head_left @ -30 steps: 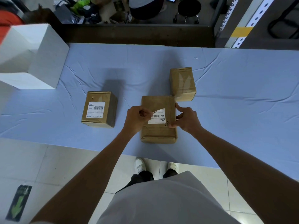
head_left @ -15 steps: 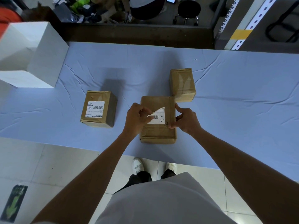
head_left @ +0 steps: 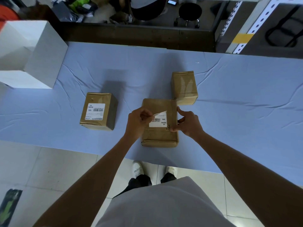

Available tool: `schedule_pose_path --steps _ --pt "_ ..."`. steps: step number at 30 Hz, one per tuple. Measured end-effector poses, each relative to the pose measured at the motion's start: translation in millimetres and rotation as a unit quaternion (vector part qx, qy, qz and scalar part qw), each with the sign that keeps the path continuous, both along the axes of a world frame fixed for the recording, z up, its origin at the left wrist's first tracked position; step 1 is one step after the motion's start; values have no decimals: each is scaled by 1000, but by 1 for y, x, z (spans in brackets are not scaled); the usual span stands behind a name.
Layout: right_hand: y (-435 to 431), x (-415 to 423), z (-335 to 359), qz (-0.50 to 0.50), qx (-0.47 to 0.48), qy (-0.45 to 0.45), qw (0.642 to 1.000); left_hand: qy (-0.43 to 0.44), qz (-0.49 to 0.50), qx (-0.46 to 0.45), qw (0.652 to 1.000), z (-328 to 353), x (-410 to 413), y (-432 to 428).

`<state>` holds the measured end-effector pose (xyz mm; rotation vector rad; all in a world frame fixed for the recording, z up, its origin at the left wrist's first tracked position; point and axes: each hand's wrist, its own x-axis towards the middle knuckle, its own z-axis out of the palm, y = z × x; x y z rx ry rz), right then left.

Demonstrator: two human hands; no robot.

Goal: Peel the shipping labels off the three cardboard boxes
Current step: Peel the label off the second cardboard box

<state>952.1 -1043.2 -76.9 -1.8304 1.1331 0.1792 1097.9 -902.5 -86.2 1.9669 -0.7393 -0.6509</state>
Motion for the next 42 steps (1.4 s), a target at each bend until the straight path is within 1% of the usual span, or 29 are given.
schedule_pose_path --steps 6,11,17,24,31,42 --pt "1 0 2 -5 -1 1 1000 1 23 3 1000 -1 -1 -1" --pt "2 0 3 -9 2 0 1000 19 38 -3 999 -1 -3 -1" --pt "2 1 3 -8 0 4 1000 -33 39 22 998 0 -4 -3" --pt "2 2 3 -7 -2 7 1000 -17 43 33 998 0 -1 -4" --pt "2 3 2 -2 -7 8 1000 -64 56 32 996 -1 -4 -6" --pt "1 3 1 -5 -4 15 1000 -40 47 36 997 0 -2 -6"
